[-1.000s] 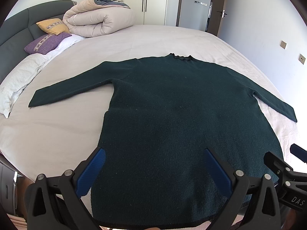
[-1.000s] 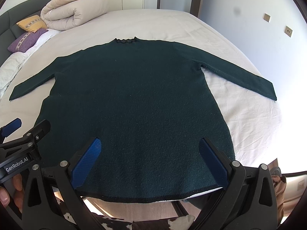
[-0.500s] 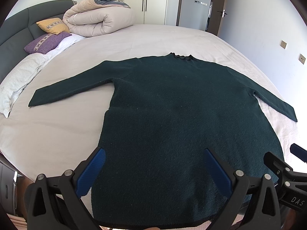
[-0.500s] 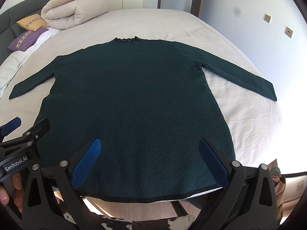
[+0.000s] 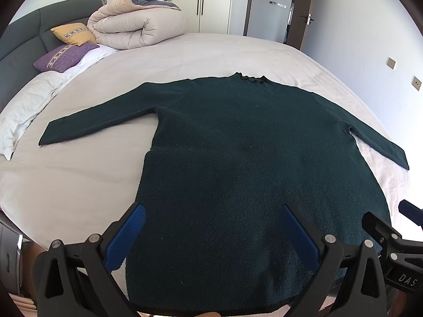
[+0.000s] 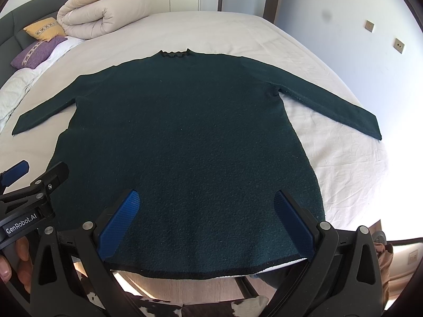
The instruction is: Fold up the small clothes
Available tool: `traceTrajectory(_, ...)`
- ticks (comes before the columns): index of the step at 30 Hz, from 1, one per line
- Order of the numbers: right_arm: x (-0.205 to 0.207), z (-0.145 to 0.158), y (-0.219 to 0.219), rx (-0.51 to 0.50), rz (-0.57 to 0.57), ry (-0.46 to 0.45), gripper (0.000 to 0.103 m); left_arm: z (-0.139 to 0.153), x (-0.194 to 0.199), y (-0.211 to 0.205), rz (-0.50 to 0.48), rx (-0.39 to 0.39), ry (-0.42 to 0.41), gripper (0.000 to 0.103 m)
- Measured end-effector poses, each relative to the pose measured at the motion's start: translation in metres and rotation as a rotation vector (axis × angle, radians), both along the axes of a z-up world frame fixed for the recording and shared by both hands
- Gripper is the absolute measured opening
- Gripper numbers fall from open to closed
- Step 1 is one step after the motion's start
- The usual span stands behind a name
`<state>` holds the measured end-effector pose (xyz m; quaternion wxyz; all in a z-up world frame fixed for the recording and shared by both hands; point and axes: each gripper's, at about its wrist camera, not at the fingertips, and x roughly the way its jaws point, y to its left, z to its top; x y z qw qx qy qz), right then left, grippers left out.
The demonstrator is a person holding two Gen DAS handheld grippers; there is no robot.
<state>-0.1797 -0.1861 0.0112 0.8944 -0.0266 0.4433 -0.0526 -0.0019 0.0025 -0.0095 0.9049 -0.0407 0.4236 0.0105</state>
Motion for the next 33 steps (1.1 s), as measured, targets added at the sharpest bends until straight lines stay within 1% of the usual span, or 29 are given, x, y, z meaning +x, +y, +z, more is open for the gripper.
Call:
traceTrajectory(14,0.003,-0.002,0.002,-0.005,0.0,0.013,0.103,-0.001,0.001,0.005,0.008,-0.006,0.0,0.103)
traceTrajectory(16,0.004,-0.004,0.002,0.002,-0.001,0.017,0.103,-0.002,0.001,0.008,0.008,-0.021,-0.003,0.103)
traceTrajectory(19,0.006,-0.005,-0.001,0.026,-0.001,0.022,0.103,-0.001,0.001,0.017,0.009,-0.036,-0.021,0.103)
traceTrajectory(23,0.011,-0.004,-0.012,0.112,-0.007,0.012,0.103,0.005,0.006,0.045,0.035,-0.05,-0.061,0.103)
traceTrajectory(24,0.012,-0.003,-0.016,0.148,-0.018,-0.002,0.103,0.008,0.009,0.056,0.05,-0.074,-0.07,0.103)
traceTrajectory(27,0.017,0.003,-0.024,0.217,-0.036,-0.047,0.103,0.012,0.02,0.095,0.066,-0.202,-0.085,0.103)
traceTrajectory(30,0.025,0.014,-0.024,0.232,-0.032,-0.098,0.103,0.02,0.028,0.128,0.093,-0.266,-0.147,0.103)
traceTrajectory(31,0.028,0.019,-0.022,0.225,-0.024,-0.122,0.103,0.02,0.029,0.137,0.109,-0.281,-0.156,0.103)
traceTrajectory(32,0.03,0.023,-0.02,0.217,-0.019,-0.137,0.103,0.02,0.032,0.146,0.127,-0.295,-0.149,0.103)
traceTrajectory(33,0.034,0.027,-0.016,0.204,-0.009,-0.156,0.103,0.017,0.037,0.156,0.148,-0.308,-0.12,0.103)
